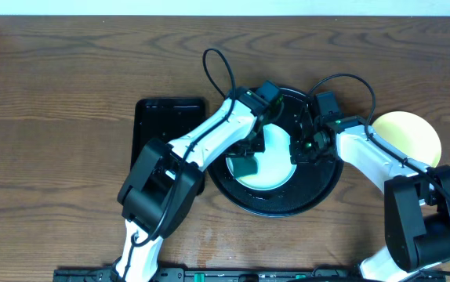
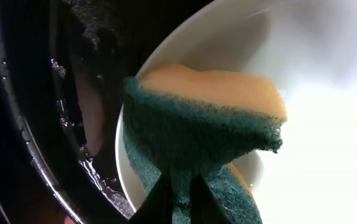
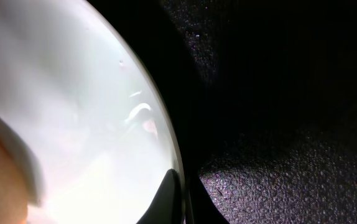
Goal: Clean dirty plates on tray and stack at the side
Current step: 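Scrub the pale green plate with the sponge while right gripper holds rim, then return the sponge to the small black tray with the left gripper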
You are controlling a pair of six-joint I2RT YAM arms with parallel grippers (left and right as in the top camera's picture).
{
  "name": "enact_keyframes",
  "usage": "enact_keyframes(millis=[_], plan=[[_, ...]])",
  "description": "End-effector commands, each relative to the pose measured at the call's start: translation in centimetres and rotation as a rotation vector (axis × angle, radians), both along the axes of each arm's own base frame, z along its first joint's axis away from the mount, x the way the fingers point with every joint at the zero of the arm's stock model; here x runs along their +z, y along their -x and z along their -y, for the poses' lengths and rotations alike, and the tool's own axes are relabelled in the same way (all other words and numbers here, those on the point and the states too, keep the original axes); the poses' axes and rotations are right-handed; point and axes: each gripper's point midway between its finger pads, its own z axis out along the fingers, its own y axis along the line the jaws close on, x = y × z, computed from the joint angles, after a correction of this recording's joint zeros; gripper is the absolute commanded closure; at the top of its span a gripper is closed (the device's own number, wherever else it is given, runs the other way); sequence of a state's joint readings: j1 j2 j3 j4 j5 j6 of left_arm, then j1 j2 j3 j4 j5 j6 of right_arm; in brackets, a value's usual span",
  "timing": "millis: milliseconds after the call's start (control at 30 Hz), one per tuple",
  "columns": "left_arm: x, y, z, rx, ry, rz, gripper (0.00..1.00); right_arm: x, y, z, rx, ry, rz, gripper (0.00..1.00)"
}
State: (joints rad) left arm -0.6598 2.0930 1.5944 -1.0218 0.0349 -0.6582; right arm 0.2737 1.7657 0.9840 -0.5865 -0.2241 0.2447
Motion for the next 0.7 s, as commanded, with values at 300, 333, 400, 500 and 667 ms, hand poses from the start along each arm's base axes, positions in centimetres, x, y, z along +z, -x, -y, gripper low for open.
enact_keyframes(millis=[300, 333, 400, 500, 667], plan=[[9.0, -0.8, -3.6, 0.008, 0.045, 0.152, 0.92, -1.3, 0.0, 3.6, -0.033, 0.156, 0.002, 0.99], [9.9, -0.8, -4.1, 0.004, 0.052, 0.165, 0.93, -1.3, 0.0, 3.7, -0.034, 0.156, 0.003, 0.99], [11.8, -0.5, -5.6, 0.015, 0.057, 0.186, 0.93, -1.3, -0.2, 3.9, -0.036, 0.159, 0.008, 0.99], [13.5, -0.2, -8.3, 0.024, 0.045, 0.195, 0.93, -1.2, -0.4, 4.2, -0.027, 0.161, 0.015, 0.99], [13.3, 0.2, -13.7, 0.094, -0.032, 0.174, 0.93, -0.4, -1.2, 4.7, -0.048, 0.156, 0.031, 0.99]])
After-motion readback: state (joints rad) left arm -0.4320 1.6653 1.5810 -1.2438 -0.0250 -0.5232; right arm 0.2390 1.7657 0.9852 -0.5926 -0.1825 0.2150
